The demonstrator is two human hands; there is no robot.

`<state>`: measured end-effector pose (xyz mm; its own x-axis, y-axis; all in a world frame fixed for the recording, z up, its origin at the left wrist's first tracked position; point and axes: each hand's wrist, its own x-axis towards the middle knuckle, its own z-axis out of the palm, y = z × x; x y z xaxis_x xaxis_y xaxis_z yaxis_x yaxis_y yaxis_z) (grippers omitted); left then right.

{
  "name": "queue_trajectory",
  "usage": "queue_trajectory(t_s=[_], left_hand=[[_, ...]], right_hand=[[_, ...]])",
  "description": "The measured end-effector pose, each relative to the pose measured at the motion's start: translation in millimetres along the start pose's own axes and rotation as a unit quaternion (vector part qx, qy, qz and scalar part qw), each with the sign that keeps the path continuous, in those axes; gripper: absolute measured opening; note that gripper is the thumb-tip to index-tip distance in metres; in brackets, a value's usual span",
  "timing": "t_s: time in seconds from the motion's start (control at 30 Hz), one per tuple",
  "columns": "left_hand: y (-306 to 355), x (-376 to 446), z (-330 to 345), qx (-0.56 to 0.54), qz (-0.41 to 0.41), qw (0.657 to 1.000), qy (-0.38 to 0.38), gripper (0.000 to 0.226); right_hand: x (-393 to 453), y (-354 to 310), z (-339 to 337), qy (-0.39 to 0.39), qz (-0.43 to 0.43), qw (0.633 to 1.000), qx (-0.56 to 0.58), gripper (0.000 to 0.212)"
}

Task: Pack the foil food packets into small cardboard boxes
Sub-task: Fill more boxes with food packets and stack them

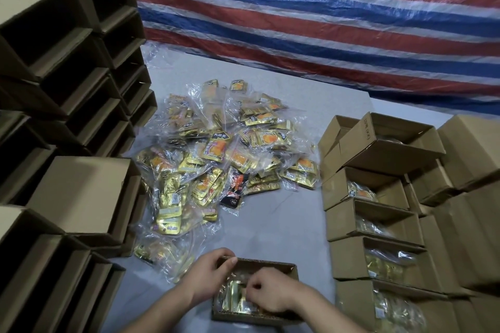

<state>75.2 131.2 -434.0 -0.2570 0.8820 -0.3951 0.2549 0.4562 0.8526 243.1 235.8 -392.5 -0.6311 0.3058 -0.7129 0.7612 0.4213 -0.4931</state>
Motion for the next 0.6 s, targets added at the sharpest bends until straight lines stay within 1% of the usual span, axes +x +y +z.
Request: queue_trajectory(t_s=[0.07, 0.1, 0.2, 0.23, 0.33, 0.43, 0.5, 0.6], left_hand=[[0.8, -0.1, 0.4, 0.007, 0.000, 1.000, -0.002, 0.013], [0.9, -0.9, 1.1, 0.013, 0.000, 1.000, -0.002, 0.013], [1.5, -6.3, 2.7, 0.021, -0.002, 1.000, -0.001, 0.012], [1.9, -7.6, 3.1, 0.022, -0.004, 1.000, 0.000, 0.011], [4.8, -8.4, 2.8, 0.015, -0.007, 1.000, 0.008, 0.010], [10.4, -7.4, 1.6, 0.019, -0.008, 1.000, 0.008, 0.010], [13.5, -7.1, 0.3, 0.025, -0.013, 1.000, 0.008, 0.010], [16.3, -6.3, 0.2, 0.027, -0.026, 0.999, 0.009, 0.012]], right_hand=[[4.6, -1.6, 10.8, -0.072, 0.026, 0.996, -0.055, 0.044], [8.0, -1.6, 16.4, -0.091, 0.027, 0.993, -0.067, 0.047], [13.9, -5.3, 30.5, -0.102, 0.022, 0.994, -0.021, 0.052], [14.8, -5.3, 33.2, -0.096, 0.035, 0.995, -0.002, 0.053], [11.7, -0.2, 34.6, -0.045, 0.078, 0.995, 0.049, 0.049], [7.2, 5.0, 25.9, 0.026, 0.084, 0.993, 0.081, 0.031], [5.8, 5.9, 20.4, 0.067, 0.082, 0.990, 0.092, 0.034], [3.8, 4.8, 17.3, 0.050, 0.077, 0.993, 0.077, 0.034]])
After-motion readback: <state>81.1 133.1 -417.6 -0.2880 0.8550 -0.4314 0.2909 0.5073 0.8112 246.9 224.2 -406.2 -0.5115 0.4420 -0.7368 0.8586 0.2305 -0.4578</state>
